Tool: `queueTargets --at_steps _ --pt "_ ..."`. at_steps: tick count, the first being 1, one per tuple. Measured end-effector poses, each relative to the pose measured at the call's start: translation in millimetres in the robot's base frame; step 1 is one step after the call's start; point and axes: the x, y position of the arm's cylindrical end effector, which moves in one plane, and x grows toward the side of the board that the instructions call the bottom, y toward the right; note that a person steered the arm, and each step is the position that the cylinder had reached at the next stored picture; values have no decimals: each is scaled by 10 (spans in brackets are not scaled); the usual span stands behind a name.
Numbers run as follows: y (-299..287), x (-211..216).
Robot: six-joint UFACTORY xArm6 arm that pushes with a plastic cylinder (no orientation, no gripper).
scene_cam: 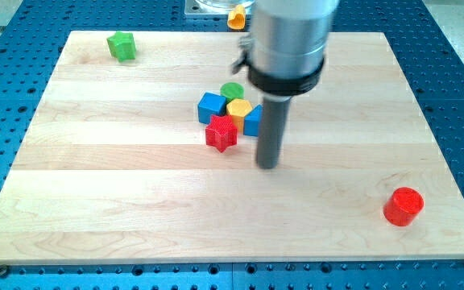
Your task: Slide the red circle horizontally to the triangle
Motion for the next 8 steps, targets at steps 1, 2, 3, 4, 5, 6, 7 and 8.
queueTargets --at_steps 1,2,3,4,5,6,7,8 --pt "119 648" --pt "1296 877" --pt "1969 876" --pt "1940 977" --pt "2520 977" --pt "2580 560" --pt "2213 -1" --pt "1763 -454"
